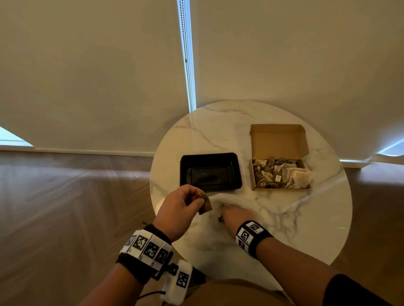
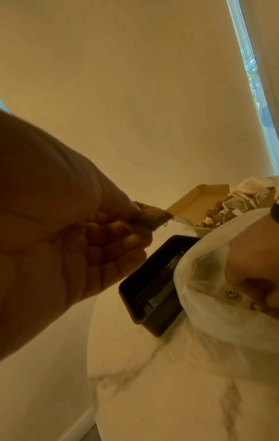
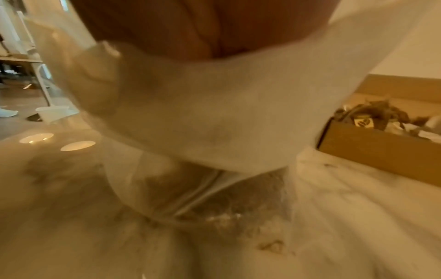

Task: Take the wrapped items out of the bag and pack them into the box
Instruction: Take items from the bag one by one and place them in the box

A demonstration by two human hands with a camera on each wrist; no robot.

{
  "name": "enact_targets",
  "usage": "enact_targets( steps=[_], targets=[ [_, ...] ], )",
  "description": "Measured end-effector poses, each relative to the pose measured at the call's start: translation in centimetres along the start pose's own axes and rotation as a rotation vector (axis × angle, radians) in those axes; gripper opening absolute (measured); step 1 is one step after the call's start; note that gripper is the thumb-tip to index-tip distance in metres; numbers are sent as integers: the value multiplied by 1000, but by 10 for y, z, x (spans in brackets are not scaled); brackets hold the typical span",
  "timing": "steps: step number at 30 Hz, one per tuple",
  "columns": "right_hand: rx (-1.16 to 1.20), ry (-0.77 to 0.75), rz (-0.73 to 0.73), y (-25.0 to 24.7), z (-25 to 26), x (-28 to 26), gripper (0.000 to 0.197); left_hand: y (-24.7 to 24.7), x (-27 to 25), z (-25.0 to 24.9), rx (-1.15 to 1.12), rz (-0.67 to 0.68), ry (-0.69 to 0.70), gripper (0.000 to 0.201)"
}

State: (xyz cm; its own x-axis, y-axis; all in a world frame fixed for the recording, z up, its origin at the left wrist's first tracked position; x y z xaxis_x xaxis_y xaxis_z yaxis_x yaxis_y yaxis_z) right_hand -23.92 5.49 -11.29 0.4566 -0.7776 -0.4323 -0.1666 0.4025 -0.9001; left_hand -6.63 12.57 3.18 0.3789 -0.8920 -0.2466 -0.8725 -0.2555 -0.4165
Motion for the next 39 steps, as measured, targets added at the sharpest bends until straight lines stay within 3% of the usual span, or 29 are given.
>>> enact_targets(
  steps=[6, 13, 17, 23, 26, 34, 39],
  targets=[
    [191, 71, -18, -11, -12, -11, 27, -1, -2, 3, -28, 7, -41, 11],
    [862, 203, -125, -60, -32, -38, 6, 0, -1, -4, -34, -2, -60, 11],
    [1312, 239, -41, -98, -44, -52, 8, 2, 3, -7, -19, 15, -47, 11],
    [1680, 246, 37, -137, -54, -68, 23, 7, 8, -28, -1, 91, 102, 18],
    [1737, 232, 36, -146, -57, -71, 28, 12, 8, -42, -9, 145, 199, 20],
    [1600, 213, 44, -151, -61, -78, 11, 31, -1, -82, 197, 236, 515, 36],
    [1546, 178, 91, -153, -56, -80, 9, 36, -1, -89, 218, 248, 591, 39]
  ],
)
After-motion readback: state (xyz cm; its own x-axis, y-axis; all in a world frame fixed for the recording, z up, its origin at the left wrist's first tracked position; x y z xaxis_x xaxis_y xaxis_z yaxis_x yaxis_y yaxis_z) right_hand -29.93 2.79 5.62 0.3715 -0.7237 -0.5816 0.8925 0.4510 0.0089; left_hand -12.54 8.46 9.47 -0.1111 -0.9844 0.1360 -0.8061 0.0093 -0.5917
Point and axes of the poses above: each hand's wrist, its own x-axis towards the middle knuckle, its own y-axis out of the palm, z = x × y, the point moved 3 cm from there along x, towards the middle knuckle, and after that the axes turned 11 degrees about -z, right-handed, at the moved point
